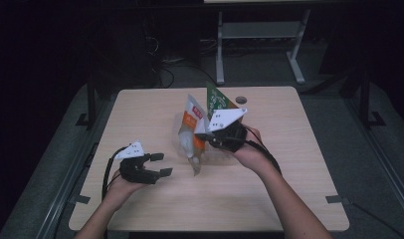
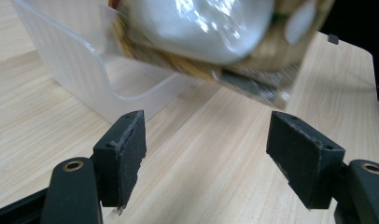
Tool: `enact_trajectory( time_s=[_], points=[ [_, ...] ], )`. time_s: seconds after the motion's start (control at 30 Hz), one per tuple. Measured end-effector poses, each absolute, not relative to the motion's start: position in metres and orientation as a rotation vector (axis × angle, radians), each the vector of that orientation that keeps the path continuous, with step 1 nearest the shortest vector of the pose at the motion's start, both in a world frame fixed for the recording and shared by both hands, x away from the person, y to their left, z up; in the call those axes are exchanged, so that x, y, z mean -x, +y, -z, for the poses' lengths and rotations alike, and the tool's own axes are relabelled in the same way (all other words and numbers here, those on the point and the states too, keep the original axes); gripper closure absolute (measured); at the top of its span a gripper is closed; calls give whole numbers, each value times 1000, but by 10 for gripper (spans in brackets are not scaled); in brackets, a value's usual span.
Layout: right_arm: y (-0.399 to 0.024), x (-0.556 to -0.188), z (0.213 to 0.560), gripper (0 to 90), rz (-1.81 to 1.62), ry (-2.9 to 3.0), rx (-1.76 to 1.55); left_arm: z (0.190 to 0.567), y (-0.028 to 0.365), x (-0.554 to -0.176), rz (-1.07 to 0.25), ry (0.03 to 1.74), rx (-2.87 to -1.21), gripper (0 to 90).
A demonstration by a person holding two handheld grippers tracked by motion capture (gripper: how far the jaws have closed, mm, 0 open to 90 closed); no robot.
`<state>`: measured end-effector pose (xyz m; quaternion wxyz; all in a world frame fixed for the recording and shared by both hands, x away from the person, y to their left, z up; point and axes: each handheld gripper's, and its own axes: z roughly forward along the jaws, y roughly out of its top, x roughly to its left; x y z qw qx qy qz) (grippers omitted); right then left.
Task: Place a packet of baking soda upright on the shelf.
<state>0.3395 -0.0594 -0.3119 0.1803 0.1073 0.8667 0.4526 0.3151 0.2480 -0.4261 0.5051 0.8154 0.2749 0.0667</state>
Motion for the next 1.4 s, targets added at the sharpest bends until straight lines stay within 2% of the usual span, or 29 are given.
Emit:
enact_trajectory(
  time_s=[0.33, 0.83, 1.4],
  points=[
    [-47, -370, 298, 900, -1174, 2451, -318, 427, 246, -316, -147, 668, -1962, 281],
    [-21, -398, 303, 900, -976, 2463, -311, 427, 245, -316, -142, 656, -1963, 281],
    [-8, -402, 320, 900, -868, 2426, -354, 428, 243, -316, -133, 651, -1969, 282]
  ],
)
